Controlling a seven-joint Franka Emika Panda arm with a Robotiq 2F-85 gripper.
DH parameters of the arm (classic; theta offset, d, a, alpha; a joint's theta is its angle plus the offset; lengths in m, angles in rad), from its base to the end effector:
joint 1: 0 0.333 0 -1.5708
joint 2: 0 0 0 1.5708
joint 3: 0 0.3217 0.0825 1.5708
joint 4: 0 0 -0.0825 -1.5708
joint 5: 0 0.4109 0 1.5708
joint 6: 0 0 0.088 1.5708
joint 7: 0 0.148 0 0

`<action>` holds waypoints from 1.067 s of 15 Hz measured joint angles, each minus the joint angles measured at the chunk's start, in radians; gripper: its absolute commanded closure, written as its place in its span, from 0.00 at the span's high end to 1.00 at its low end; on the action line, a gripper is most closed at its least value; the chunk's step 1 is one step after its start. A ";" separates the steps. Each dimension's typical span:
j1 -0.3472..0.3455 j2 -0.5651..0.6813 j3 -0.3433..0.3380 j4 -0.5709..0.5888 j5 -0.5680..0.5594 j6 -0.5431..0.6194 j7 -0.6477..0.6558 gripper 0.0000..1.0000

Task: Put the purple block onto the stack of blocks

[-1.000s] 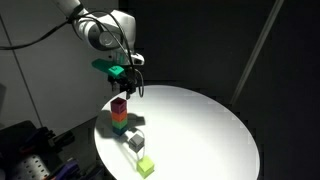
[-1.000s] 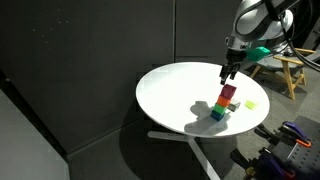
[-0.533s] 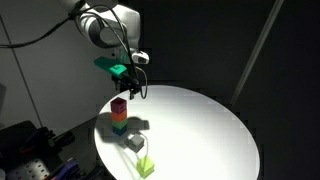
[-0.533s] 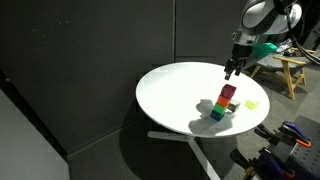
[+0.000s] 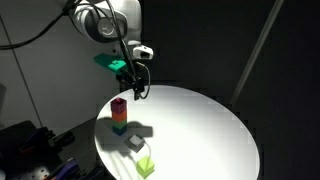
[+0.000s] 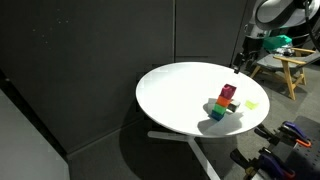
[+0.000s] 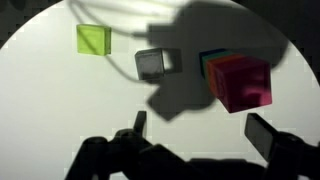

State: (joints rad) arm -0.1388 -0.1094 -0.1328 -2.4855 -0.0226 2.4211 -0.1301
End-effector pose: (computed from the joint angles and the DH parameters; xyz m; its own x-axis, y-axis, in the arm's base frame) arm 0.4679 -0.1298 0.2783 0.9913 -0.1238 0.0436 -0.1242 -0.9922 0.0069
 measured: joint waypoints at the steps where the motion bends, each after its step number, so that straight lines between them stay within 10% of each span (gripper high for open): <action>1: -0.006 -0.014 -0.002 -0.006 -0.019 0.000 0.025 1.00; 16: -0.030 -0.086 -0.004 -0.045 -0.058 -0.002 0.094 1.00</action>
State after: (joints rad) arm -0.1692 -0.1957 -0.1372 -2.5303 -0.0811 2.4194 -0.0359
